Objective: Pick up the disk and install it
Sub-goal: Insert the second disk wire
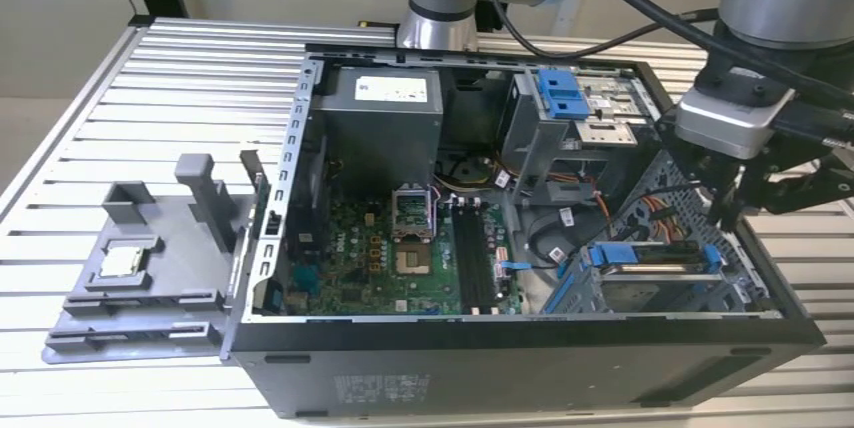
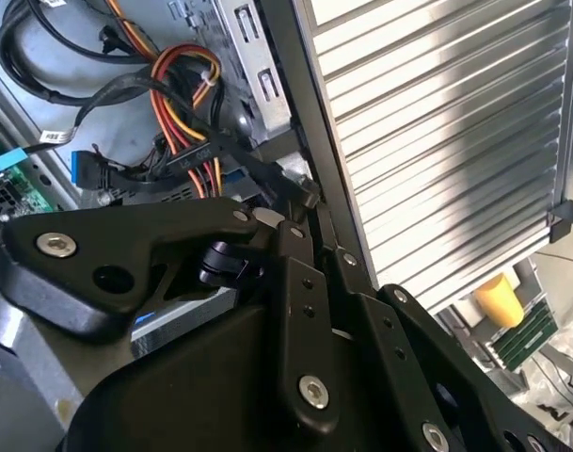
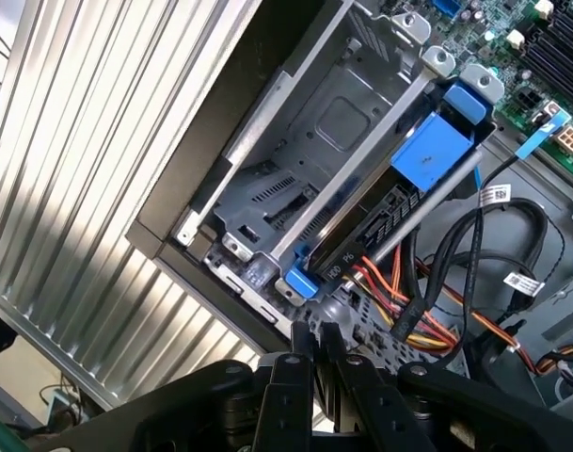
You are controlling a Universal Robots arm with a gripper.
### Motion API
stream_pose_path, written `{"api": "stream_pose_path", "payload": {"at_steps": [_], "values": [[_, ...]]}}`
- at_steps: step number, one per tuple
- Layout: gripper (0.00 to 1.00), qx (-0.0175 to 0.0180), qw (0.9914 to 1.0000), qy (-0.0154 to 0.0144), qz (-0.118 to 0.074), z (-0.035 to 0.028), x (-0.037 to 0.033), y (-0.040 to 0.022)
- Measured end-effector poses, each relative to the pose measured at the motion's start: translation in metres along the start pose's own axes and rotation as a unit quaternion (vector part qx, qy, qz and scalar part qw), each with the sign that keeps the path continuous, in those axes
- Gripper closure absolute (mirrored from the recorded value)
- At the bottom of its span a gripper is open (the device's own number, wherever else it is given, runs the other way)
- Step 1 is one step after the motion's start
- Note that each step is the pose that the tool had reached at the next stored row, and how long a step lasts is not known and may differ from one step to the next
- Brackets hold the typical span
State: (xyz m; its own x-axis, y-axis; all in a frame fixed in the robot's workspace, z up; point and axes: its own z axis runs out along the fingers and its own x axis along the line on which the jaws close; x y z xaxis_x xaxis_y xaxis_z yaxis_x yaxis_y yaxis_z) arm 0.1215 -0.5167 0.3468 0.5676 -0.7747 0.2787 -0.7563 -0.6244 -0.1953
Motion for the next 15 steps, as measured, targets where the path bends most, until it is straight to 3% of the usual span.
{"api": "stream_pose_path", "payload": {"at_steps": [7, 15], "values": [[1.00, -0.0006, 0.99999, 0.0002, 0.003, -0.0055, -0.0017, 0.0079], [1.00, -0.0010, 0.99999, 0.0004, 0.005, -0.0111, -0.0103, 0.0231]]}}
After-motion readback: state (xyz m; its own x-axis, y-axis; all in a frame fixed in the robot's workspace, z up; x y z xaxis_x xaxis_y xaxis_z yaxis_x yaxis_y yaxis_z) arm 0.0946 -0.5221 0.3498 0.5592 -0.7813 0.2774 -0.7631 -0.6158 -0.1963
